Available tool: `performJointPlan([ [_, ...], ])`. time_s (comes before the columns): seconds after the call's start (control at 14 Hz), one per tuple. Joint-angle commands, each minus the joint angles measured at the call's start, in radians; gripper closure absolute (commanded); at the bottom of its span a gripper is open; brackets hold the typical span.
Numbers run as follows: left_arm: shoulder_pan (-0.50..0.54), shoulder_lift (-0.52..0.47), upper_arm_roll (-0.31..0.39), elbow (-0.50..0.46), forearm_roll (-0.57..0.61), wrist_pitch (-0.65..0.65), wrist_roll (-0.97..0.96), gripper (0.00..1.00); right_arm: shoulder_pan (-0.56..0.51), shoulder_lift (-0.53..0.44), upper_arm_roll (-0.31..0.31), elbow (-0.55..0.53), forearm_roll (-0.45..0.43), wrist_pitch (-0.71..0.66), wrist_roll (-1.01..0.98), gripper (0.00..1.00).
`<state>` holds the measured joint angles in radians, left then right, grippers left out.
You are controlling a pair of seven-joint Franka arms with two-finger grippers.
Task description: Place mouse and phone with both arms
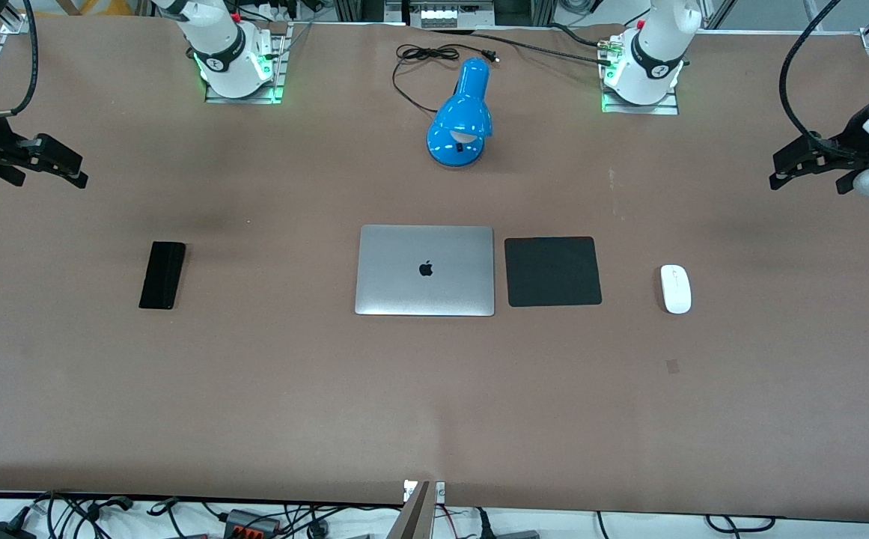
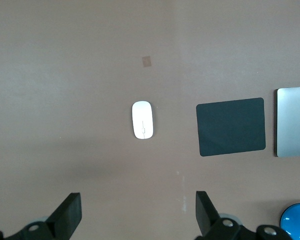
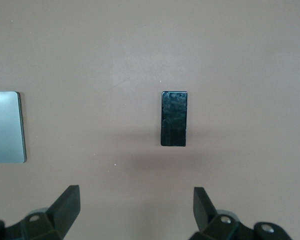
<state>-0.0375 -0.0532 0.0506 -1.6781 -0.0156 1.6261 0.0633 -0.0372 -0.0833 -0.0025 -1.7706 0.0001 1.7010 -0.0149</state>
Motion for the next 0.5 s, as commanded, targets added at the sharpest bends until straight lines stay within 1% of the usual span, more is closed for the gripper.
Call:
performJointPlan([
  [0.0,0.001,0.013,0.0,0.032,-0.011,-0.025,0.006,0.0,-0.003,-0.018,0.004,-0.012,0.001,-0.004,-0.016,0.0],
  [0.29,-0.001,0.013,-0.003,0.04,-0.007,-0.02,-0.005,0.0,0.0,-0.001,0.004,-0.012,0.001,-0.004,-0.016,0.0],
  [0.43,0.004,0.042,0.0,0.057,-0.007,-0.043,-0.005,0.0,0.002,0.028,0.006,-0.012,0.001,-0.009,-0.016,0.0],
])
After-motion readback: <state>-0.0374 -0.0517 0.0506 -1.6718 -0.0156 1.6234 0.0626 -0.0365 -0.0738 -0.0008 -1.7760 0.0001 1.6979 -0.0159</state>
